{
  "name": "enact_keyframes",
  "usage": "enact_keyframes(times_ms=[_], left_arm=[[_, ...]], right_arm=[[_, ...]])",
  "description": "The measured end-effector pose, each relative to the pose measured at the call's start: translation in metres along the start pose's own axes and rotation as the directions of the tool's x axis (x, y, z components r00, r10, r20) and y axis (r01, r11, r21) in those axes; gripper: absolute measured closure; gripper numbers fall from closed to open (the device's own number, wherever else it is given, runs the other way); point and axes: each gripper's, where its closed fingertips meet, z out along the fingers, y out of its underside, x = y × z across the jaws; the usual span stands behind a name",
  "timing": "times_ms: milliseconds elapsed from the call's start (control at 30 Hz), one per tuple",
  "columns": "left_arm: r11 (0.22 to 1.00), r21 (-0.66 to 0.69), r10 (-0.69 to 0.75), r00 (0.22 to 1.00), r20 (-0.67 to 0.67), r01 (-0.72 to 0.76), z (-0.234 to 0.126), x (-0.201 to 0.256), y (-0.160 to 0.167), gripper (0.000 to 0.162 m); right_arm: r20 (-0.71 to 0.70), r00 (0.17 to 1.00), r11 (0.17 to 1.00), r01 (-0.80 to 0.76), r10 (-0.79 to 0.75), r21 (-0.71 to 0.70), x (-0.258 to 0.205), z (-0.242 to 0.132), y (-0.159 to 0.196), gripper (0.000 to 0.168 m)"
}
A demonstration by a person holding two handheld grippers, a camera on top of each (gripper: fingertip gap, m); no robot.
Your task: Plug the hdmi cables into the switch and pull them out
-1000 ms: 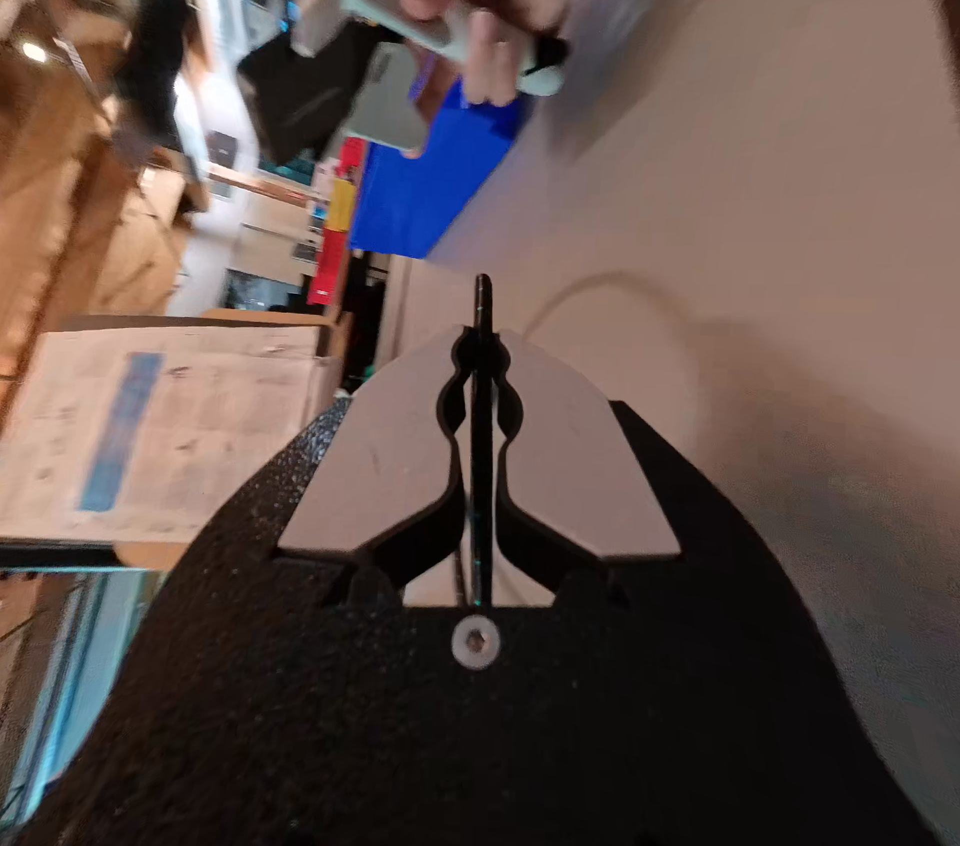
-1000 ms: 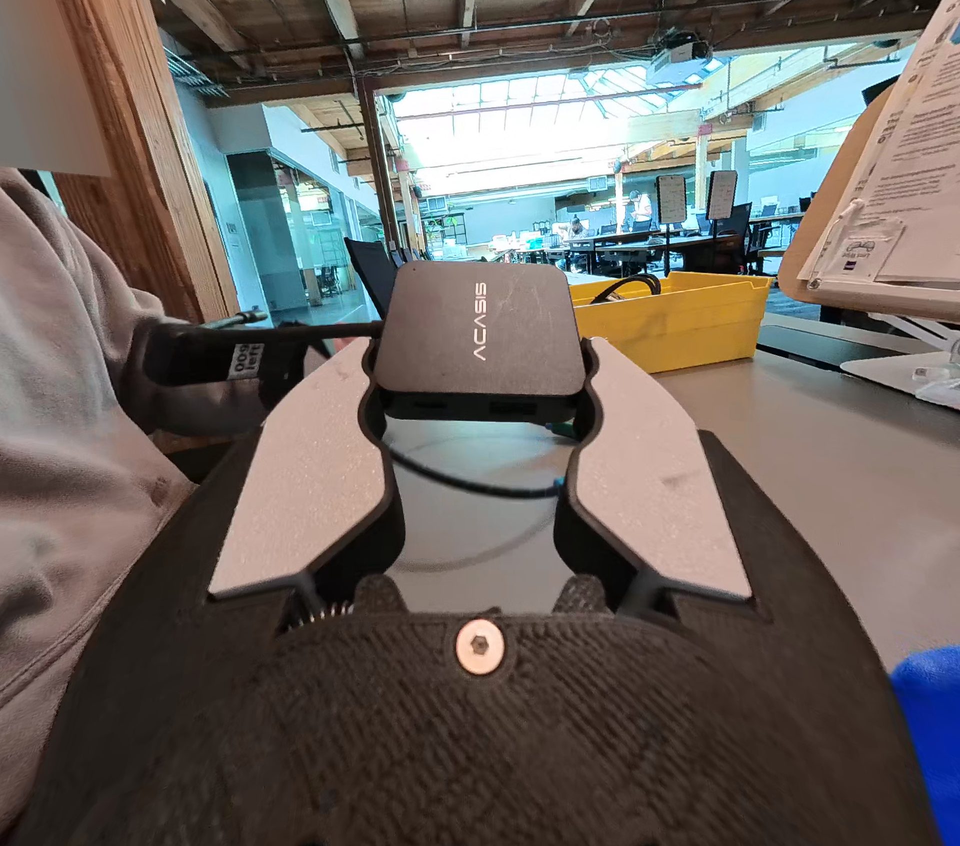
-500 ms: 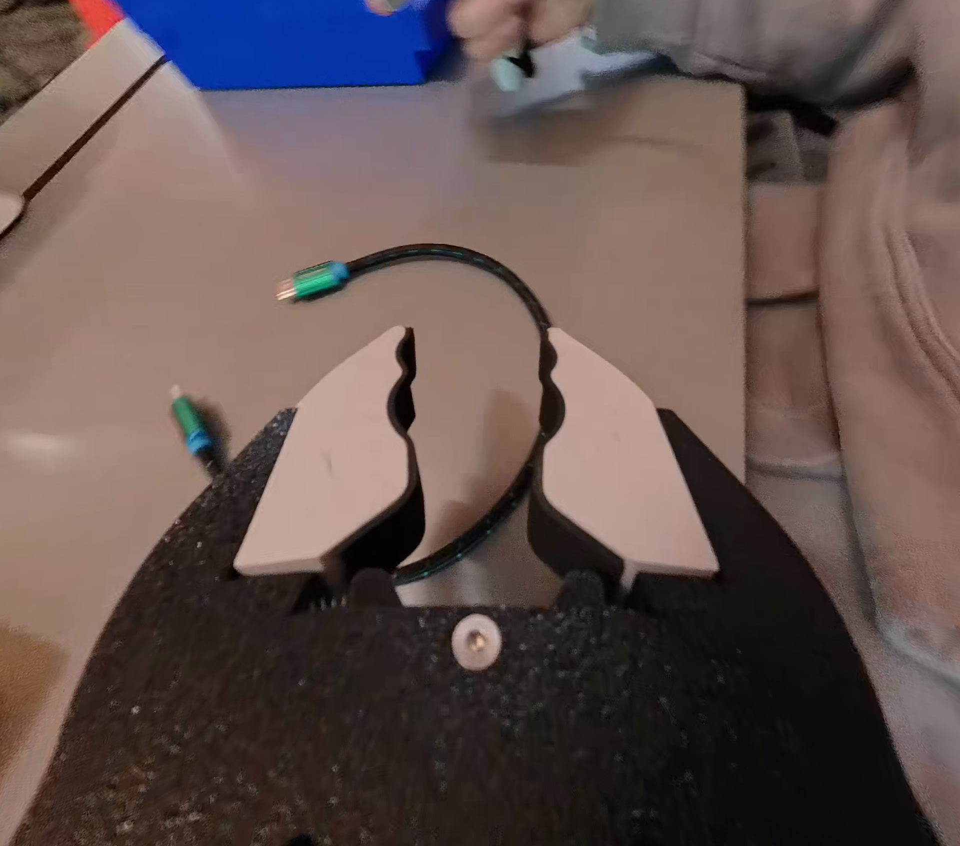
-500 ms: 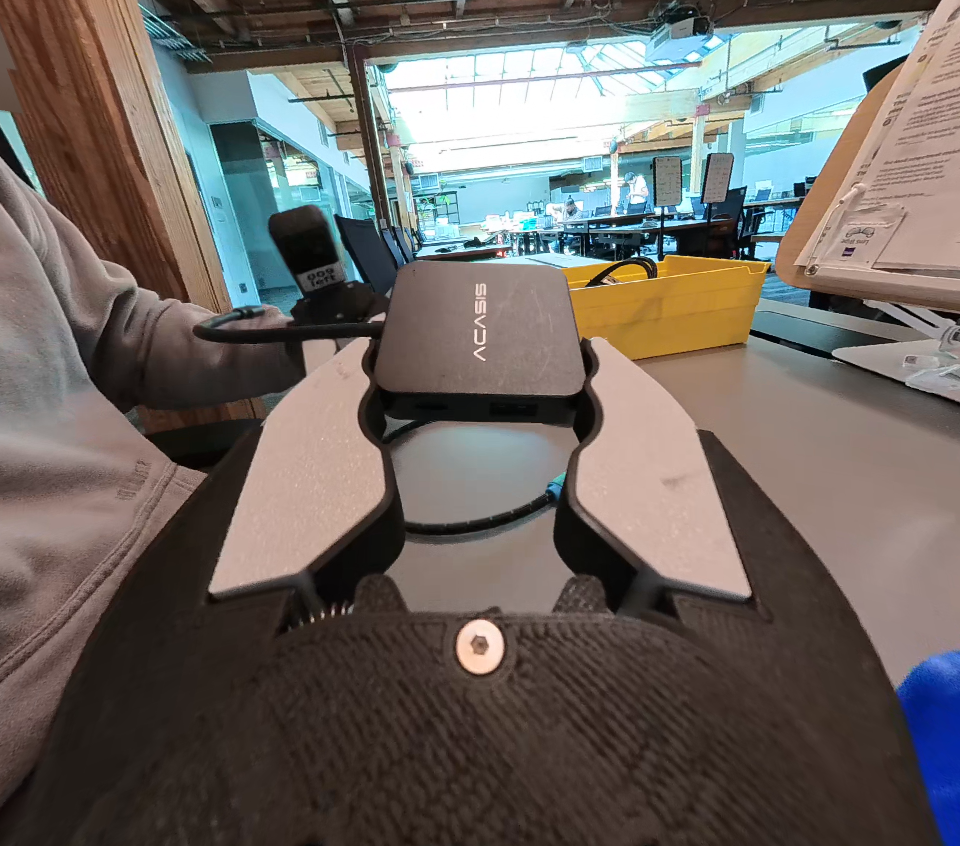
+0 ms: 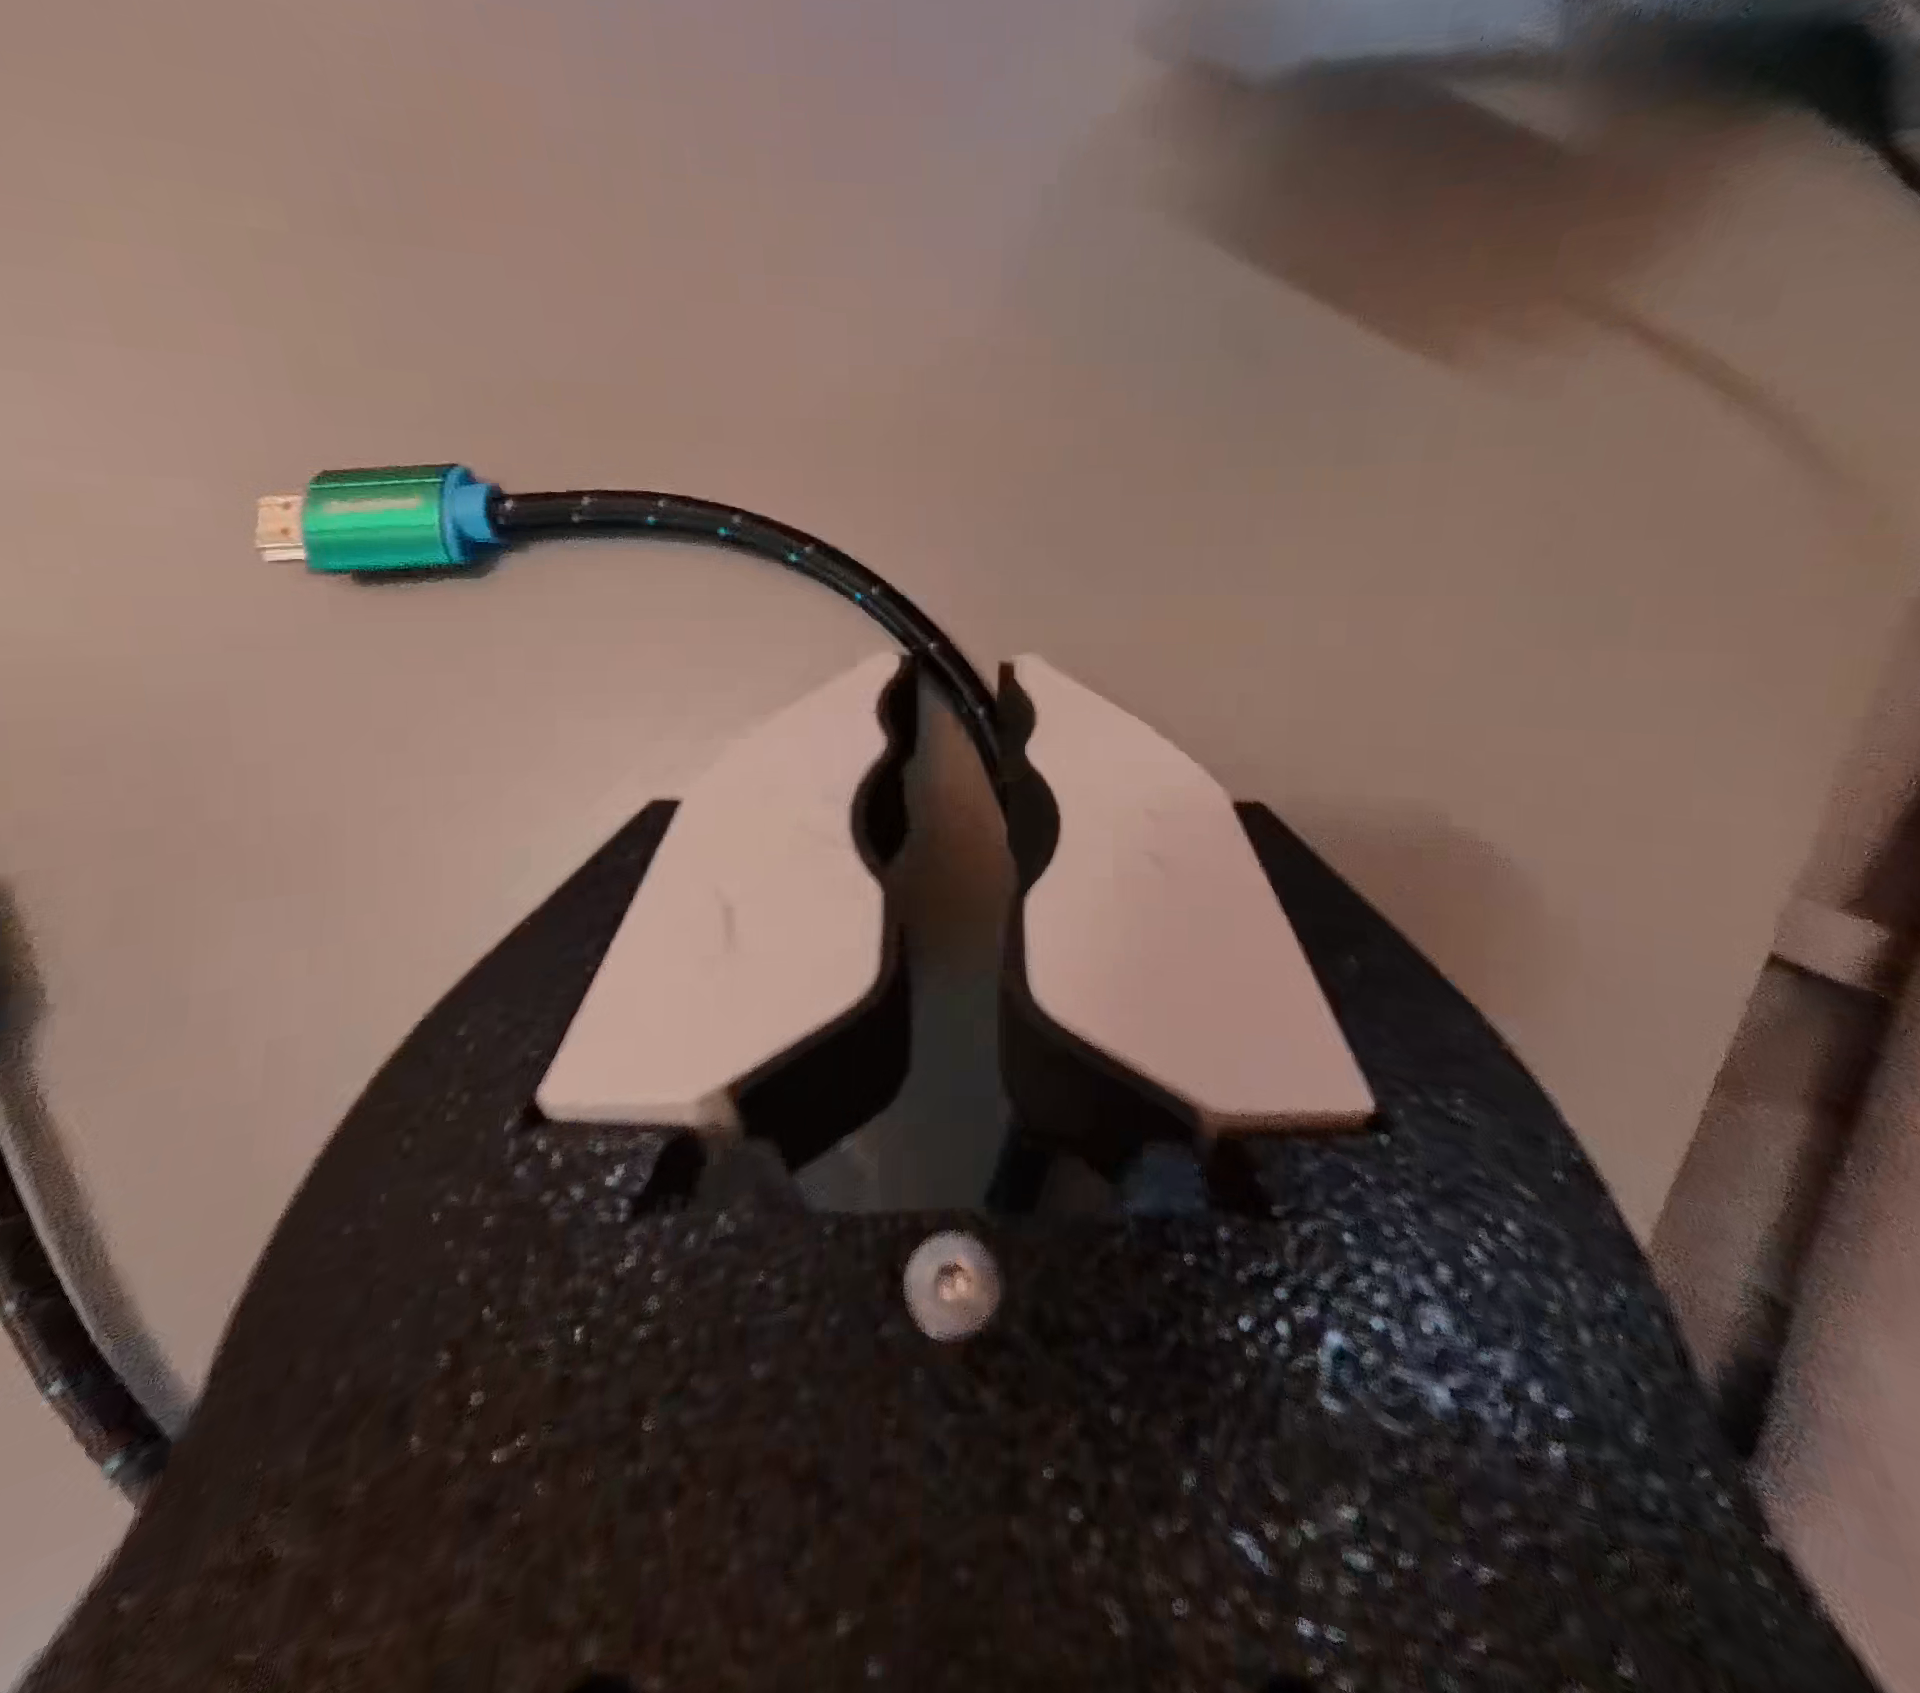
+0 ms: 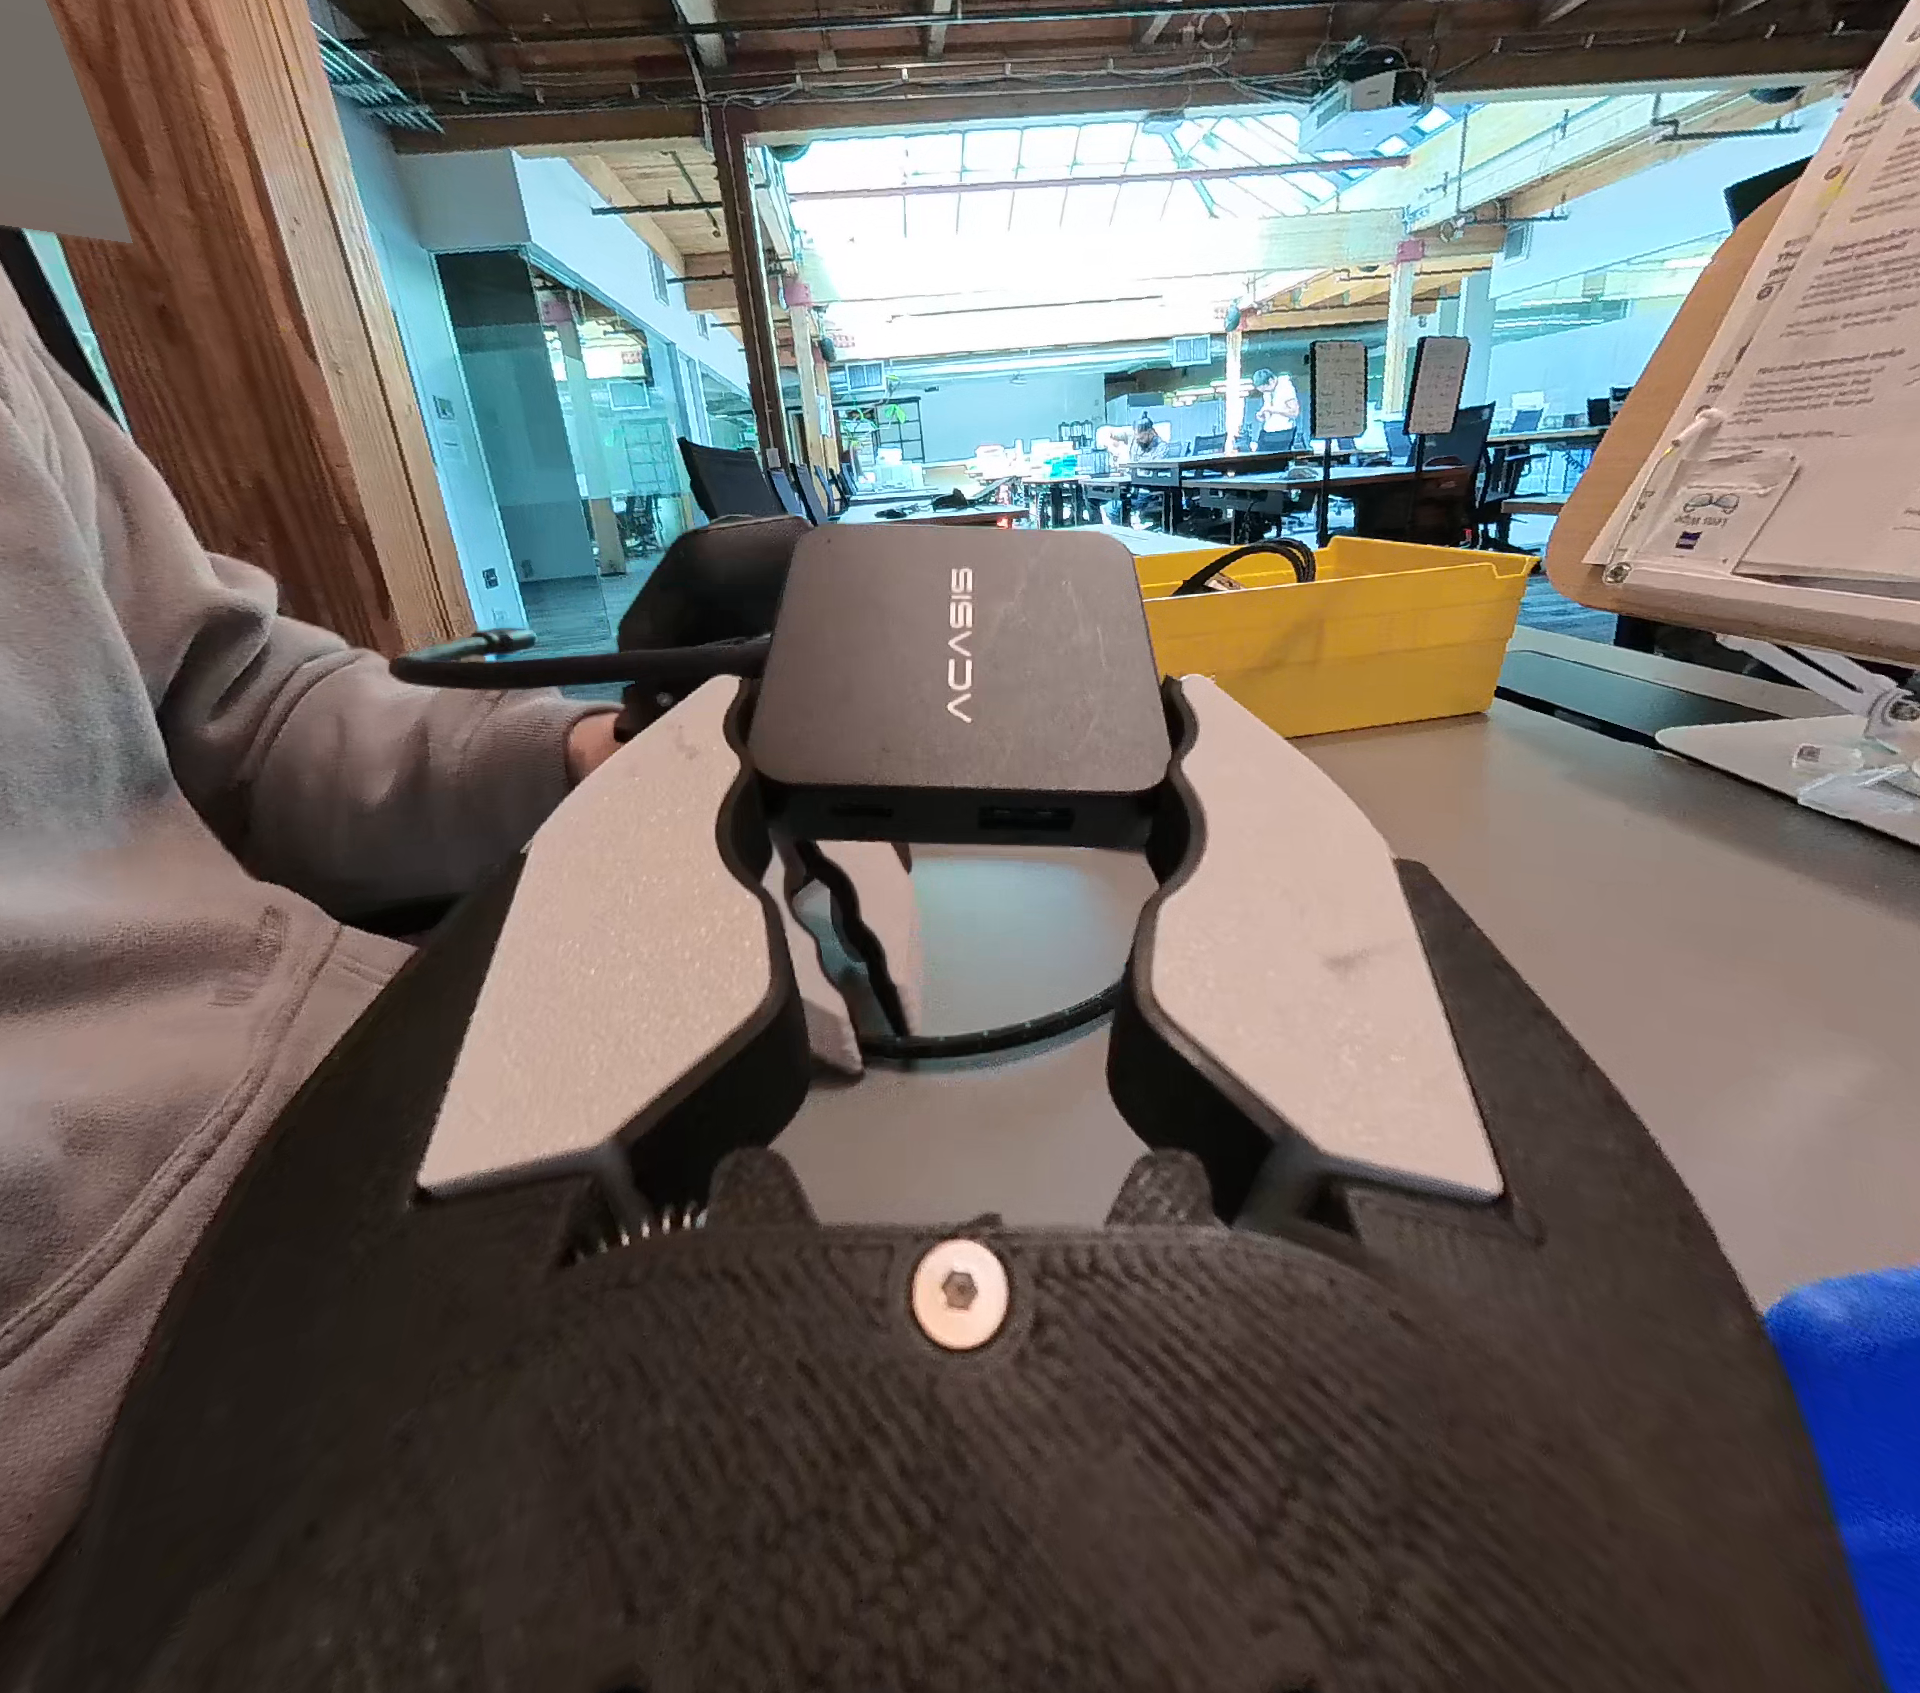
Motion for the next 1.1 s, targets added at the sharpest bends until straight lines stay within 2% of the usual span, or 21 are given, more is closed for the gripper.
enact_keyframes(times_ms=[67, 167, 267, 300, 367, 467, 533, 600, 667, 833, 967, 1100], left_arm=[[0.995, -0.022, 0.093, 0.994, -0.066, -0.094, -0.005, 0.001, 0.006, 0.149], [0.939, -0.034, 0.329, 0.924, -0.193, -0.342, -0.029, 0.001, 0.026, 0.151], [0.913, -0.087, 0.364, 0.893, -0.263, -0.398, -0.056, -0.013, 0.05, 0.155], [0.922, -0.097, 0.341, 0.904, -0.256, -0.376, -0.064, -0.019, 0.054, 0.154], [0.955, -0.086, 0.263, 0.946, -0.19, -0.283, -0.073, -0.032, 0.048, 0.138], [1.0, -0.001, 0.016, 0.999, -0.049, -0.016, -0.066, -0.045, 0.016, 0.121], [0.986, 0.031, -0.163, 0.986, -0.022, 0.163, -0.051, -0.041, 0.0, 0.113], [0.961, 0.038, -0.271, 0.962, -0.03, 0.272, -0.032, -0.031, -0.01, 0.112], [0.952, 0.003, -0.306, 0.951, 0.031, 0.307, -0.015, -0.029, -0.008, 0.112], [0.957, -0.064, -0.26, 0.935, 0.243, 0.283, 0.006, -0.039, -0.003, 0.119], [0.955, -0.032, -0.273, 0.916, 0.296, 0.295, 0.009, -0.045, -0.007, 0.142], [0.975, -0.014, -0.211, 0.941, 0.263, 0.222, 0.008, -0.047, -0.006, 0.142]], right_arm=[[-0.002, 1.0, 1.0, 0.003, -0.003, -0.01, 0.0, -0.001, 0.001, 0.096], [0.006, 1.0, 1.0, -0.005, 0.005, -0.023, -0.001, 0.0, 0.004, 0.096], [0.019, 1.0, 0.999, 0.0, 0.001, -0.045, -0.004, 0.004, 0.008, 0.096], [0.019, 1.0, 0.998, 0.005, -0.004, -0.059, -0.004, 0.005, 0.01, 0.096], [0.021, 1.0, 0.997, 0.018, -0.016, -0.08, -0.004, 0.006, 0.014, 0.096], [0.028, 0.999, 0.996, 0.02, -0.018, -0.084, -0.005, 0.008, 0.014, 0.096], [0.038, 0.999, 0.997, 0.021, -0.018, -0.08, -0.007, 0.008, 0.013, 0.096], [0.043, 0.999, 0.996, 0.025, -0.021, -0.08, -0.008, 0.005, 0.012, 0.096], [0.037, 0.999, 0.996, 0.029, -0.026, -0.083, -0.008, 0.002, 0.012, 0.096], [0.019, 0.998, 0.991, 0.054, -0.052, -0.12, -0.005, -0.002, 0.016, 0.096], [0.016, 0.997, 0.985, 0.076, -0.074, -0.156, -0.005, 0.001, 0.021, 0.095], [0.02, 0.995, 0.964, 0.102, -0.1, -0.246, -0.005, 0.005, 0.036, 0.096]])
